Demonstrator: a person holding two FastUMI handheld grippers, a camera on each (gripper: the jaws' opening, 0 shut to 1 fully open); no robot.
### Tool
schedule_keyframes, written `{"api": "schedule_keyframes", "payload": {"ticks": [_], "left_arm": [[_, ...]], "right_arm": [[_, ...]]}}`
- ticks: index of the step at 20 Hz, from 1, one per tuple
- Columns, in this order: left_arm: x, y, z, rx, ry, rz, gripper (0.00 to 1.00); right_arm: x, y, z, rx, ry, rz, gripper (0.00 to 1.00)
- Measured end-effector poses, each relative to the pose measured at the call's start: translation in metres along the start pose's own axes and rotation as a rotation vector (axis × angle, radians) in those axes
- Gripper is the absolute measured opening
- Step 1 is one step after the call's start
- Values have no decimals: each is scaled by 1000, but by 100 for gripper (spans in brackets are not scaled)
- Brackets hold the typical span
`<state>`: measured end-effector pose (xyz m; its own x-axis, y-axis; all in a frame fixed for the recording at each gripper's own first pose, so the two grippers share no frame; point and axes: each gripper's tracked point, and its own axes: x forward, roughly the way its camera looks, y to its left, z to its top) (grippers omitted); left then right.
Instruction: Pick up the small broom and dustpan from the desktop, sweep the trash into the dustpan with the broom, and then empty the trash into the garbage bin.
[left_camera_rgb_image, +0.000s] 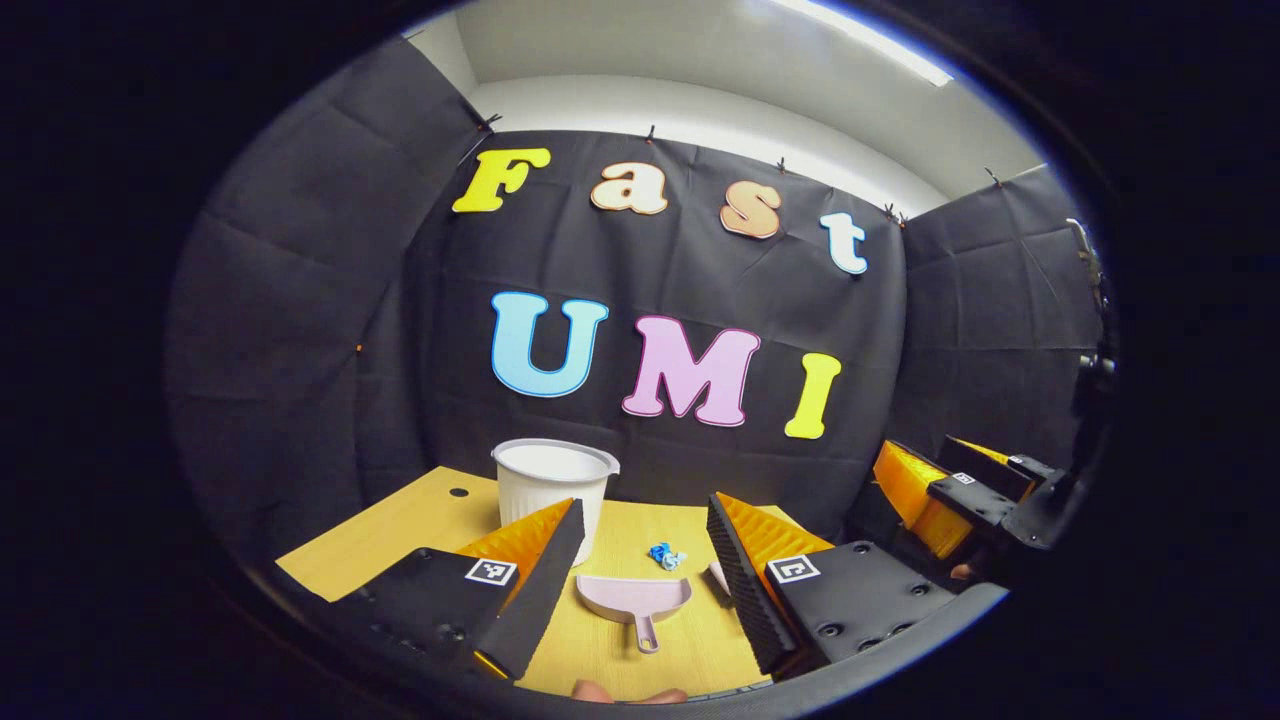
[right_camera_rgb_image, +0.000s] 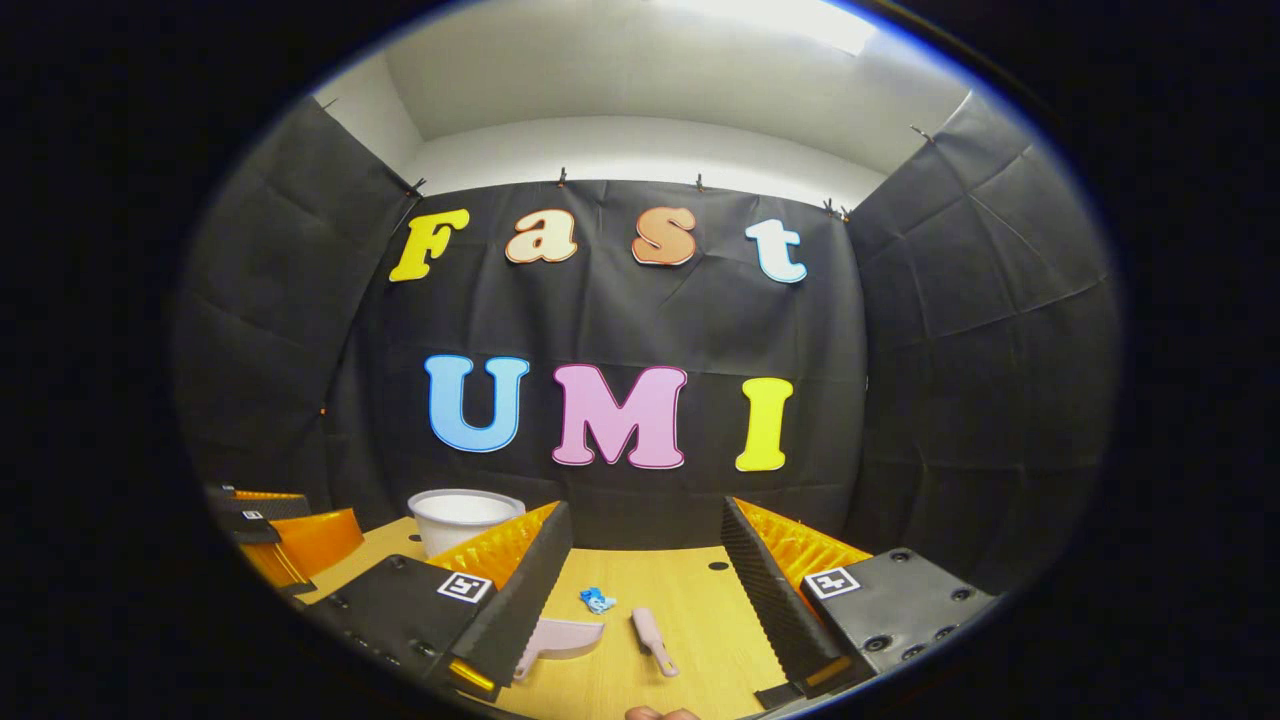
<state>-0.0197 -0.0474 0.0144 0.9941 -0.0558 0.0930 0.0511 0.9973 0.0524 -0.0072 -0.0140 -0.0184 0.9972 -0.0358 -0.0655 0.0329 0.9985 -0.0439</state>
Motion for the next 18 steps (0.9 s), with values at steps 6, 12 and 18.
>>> {"api": "schedule_keyframes", "payload": {"ticks": [6, 12, 18], "left_arm": [[-7, -17, -4, -85, 2, -58, 74], [-11, -20, -5, -79, -2, -71, 73], [-18, -36, 3, 15, -40, -114, 74]], "right_arm": [[-14, 2, 7, 18, -24, 19, 97], [-24, -4, 4, -1, -13, 32, 92], [-28, -3, 15, -49, -61, 41, 97]]}}
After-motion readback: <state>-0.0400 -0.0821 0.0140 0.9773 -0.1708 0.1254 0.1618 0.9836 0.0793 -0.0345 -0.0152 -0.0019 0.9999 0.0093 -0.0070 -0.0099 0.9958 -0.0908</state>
